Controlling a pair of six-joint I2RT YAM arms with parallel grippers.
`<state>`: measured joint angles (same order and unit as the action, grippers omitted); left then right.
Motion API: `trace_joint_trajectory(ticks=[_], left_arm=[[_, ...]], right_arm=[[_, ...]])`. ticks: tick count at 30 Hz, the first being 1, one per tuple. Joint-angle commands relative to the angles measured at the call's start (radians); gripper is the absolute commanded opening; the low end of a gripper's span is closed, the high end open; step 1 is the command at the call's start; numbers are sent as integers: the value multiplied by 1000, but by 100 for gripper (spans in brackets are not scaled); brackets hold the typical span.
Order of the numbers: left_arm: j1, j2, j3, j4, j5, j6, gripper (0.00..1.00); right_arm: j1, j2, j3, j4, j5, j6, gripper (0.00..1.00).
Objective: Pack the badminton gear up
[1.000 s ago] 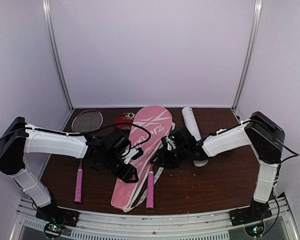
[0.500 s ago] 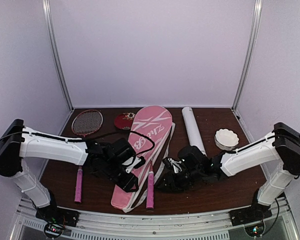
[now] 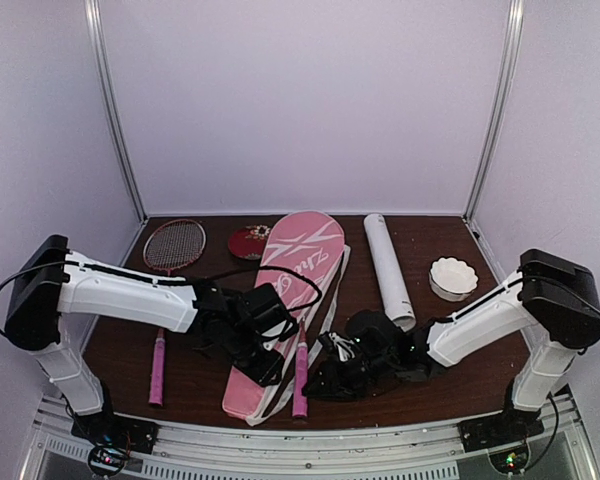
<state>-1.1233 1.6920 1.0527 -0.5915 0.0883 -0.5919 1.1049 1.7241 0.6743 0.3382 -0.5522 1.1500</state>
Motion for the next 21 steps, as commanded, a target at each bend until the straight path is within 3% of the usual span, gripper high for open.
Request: trace_joint_trajectory(ticks=[1, 9, 17, 21], left_arm=[[-6, 34, 46, -17, -29, -20, 36], [-6, 61, 54, -26, -49, -41, 26], [-6, 76, 83, -17, -42, -47, 0], [-6, 55, 71, 15, -2, -53, 0]], right_arm=[[7, 38, 4, 62, 18, 47, 34], [7, 96, -12, 144, 8, 121, 30], [11, 123, -8, 217, -2, 160, 30], [9, 122, -8, 259, -5, 179, 29]])
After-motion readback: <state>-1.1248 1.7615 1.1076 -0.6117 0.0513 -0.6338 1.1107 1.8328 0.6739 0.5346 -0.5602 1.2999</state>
